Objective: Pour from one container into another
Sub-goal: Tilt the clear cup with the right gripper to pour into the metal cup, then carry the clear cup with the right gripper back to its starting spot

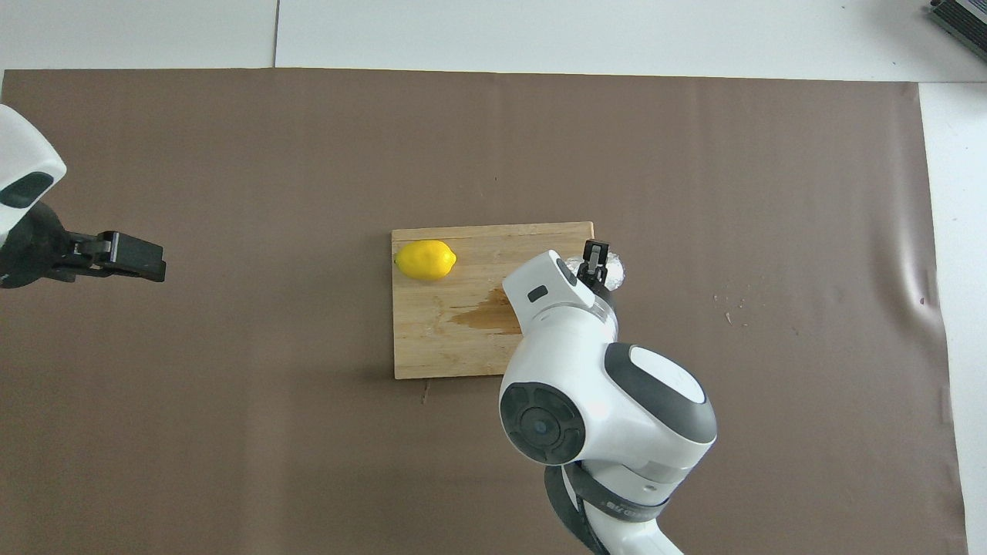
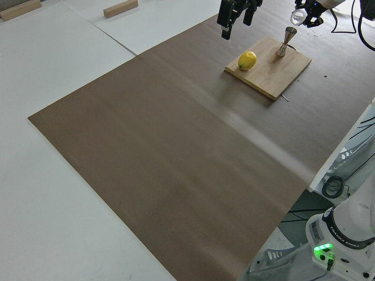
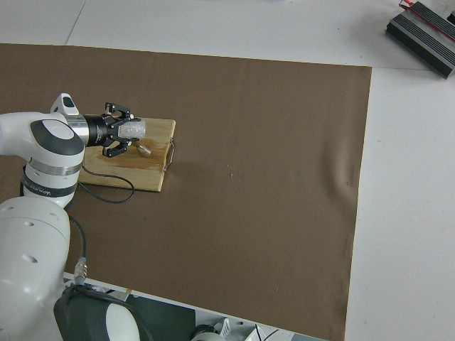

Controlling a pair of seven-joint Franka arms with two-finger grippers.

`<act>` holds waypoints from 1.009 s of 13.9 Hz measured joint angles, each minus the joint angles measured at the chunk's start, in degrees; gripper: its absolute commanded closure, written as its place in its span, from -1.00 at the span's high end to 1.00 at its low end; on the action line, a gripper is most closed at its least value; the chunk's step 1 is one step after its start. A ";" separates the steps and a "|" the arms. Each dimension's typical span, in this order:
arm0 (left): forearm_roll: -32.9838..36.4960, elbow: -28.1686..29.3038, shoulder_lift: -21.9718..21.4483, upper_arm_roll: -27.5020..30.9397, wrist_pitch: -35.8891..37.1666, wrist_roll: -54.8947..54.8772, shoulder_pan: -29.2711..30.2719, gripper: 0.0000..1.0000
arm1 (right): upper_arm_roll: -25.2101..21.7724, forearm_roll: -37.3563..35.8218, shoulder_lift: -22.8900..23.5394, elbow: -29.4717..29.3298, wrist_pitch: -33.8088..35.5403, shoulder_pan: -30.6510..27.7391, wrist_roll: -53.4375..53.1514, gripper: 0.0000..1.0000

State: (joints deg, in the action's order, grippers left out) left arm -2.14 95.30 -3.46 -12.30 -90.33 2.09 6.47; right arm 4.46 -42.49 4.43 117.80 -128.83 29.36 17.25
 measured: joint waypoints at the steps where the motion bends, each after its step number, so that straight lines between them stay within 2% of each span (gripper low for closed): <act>1: 0.00 0.00 0.00 0.00 0.00 0.00 0.00 1.00 | -0.01 0.97 0.00 -0.05 -0.23 -0.54 0.01 -1.00; 5: 0.00 0.00 0.00 0.00 0.00 0.00 0.00 1.00 | -0.03 8.00 -0.01 -1.00 -0.58 -2.28 3.03 -1.00; 14: 0.00 0.00 0.00 0.00 0.01 0.00 0.00 1.00 | -0.15 34.32 0.16 -1.22 -0.60 -11.51 27.15 -1.00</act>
State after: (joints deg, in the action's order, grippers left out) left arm -2.14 95.30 -3.46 -12.30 -90.32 2.09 6.47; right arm 4.32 -8.17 4.59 116.58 -129.42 17.84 44.41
